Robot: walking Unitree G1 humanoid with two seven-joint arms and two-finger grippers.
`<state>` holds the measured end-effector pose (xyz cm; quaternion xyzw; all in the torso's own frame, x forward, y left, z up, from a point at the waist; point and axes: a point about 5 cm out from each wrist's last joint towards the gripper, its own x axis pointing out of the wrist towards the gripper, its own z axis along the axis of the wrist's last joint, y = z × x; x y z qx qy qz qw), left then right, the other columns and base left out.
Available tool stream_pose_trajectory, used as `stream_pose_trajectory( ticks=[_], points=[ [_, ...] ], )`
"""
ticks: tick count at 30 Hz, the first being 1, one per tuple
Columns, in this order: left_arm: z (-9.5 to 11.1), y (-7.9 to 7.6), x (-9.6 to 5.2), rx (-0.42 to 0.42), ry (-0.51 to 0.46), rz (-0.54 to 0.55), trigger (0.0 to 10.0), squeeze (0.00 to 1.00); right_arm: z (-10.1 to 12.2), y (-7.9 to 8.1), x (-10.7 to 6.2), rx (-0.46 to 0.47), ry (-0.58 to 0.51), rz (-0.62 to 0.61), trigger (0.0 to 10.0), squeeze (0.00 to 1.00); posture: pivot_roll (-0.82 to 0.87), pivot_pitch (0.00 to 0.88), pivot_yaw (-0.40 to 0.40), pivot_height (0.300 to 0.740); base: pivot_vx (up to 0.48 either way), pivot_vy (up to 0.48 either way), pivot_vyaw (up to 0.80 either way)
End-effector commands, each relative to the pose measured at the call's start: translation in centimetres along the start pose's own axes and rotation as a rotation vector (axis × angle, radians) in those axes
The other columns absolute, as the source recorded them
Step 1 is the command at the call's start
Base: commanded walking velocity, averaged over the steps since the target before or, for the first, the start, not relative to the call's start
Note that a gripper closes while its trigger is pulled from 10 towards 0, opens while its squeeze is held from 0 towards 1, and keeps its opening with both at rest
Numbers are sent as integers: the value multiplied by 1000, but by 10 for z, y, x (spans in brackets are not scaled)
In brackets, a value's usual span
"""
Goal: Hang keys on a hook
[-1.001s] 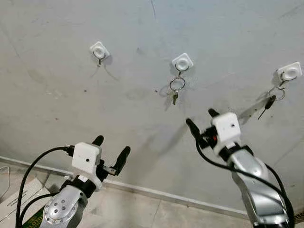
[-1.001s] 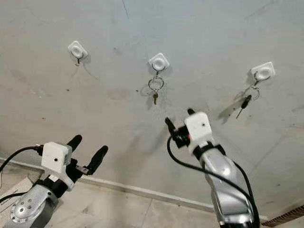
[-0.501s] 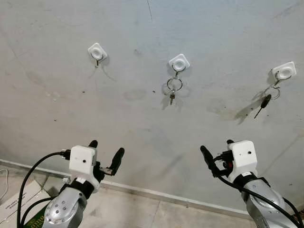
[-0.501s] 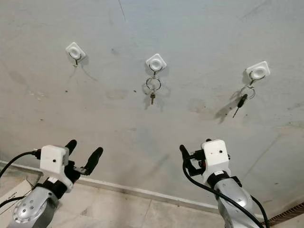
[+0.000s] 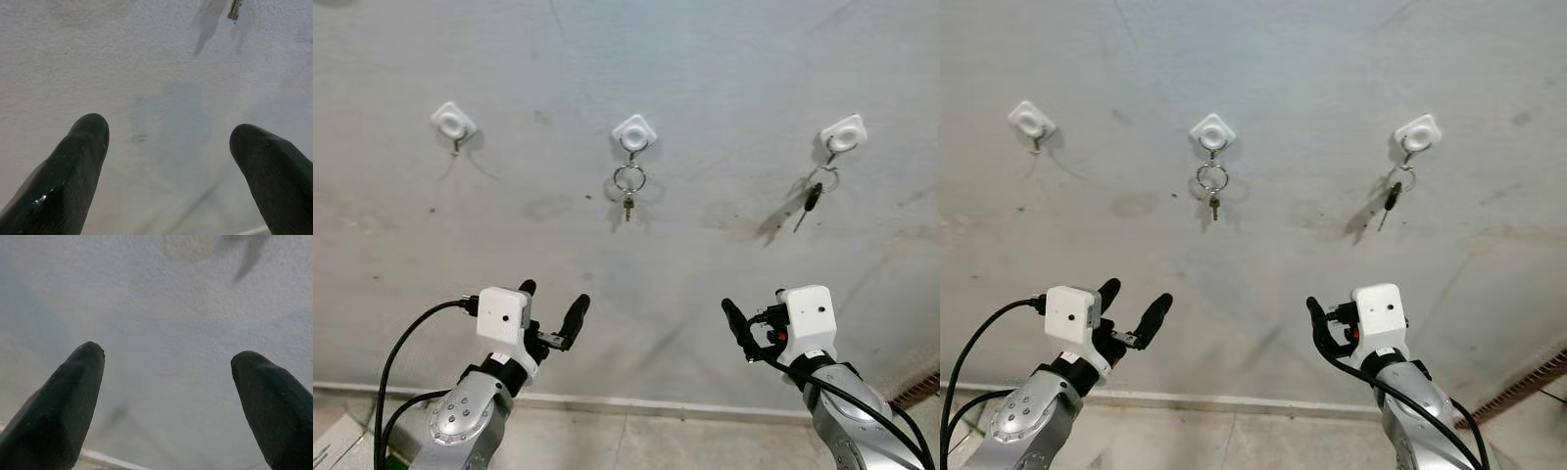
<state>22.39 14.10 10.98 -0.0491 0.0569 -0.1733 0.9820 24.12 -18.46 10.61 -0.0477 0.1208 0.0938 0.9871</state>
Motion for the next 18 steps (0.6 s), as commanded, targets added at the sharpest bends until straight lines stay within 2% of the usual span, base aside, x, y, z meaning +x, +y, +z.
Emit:
stream_pose_trajectory(
  ticks=[1, 5, 9, 18],
  points=[
    [1, 3, -2, 11, 11, 13, 10000, 0, 10, 2, 0, 6, -36, 7, 10000, 0, 28, 0, 22, 740, 0, 352, -781],
    [1, 3, -3, 7, 19, 19, 10000, 0, 11, 3, 0, 10, -37, 13, 10000, 0, 31, 0, 21, 740, 0, 353, 0],
    [1, 4, -5, 34, 23, 17, 10000, 0, 11, 6, 2, 18, -36, 22, 10000, 0, 35, 0, 16, 740, 0, 0, 0],
    [3, 4, -3, 36, 18, 21, 10000, 0, 14, 8, 8, 15, -36, 27, 10000, 0, 37, 6, 3, 740, 0, 0, 0]
  ],
)
